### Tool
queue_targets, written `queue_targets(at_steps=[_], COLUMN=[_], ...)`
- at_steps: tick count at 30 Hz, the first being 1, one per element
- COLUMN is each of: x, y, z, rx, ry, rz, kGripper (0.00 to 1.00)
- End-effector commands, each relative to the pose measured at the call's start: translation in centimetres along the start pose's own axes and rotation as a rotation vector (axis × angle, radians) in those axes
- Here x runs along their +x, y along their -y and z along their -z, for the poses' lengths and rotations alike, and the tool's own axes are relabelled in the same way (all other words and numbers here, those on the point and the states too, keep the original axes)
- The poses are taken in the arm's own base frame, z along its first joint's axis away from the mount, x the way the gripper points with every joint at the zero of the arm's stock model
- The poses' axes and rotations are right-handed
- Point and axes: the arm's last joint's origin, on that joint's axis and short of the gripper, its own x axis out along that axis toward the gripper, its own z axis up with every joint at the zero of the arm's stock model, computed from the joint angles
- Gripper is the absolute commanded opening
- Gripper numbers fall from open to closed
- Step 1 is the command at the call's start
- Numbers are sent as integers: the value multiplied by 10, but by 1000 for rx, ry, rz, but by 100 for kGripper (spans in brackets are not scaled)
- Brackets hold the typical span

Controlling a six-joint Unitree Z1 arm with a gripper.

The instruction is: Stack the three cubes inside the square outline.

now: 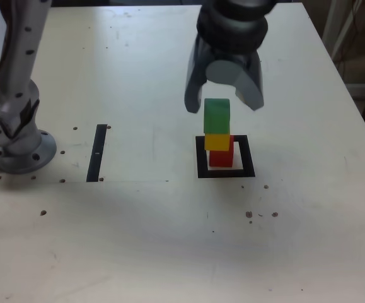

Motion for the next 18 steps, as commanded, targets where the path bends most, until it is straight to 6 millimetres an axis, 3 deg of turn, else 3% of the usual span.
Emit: queue_targets(at_steps=[1, 9, 13, 18], x=[-14, -41, -32, -13], y=[-3, -13, -15, -13], z=[18, 89, 132, 150], rx=[-2, -6, 0, 8], ry=[26, 107, 75, -5], rz=[-2, 21, 44, 48], kGripper=[100, 100, 100, 100])
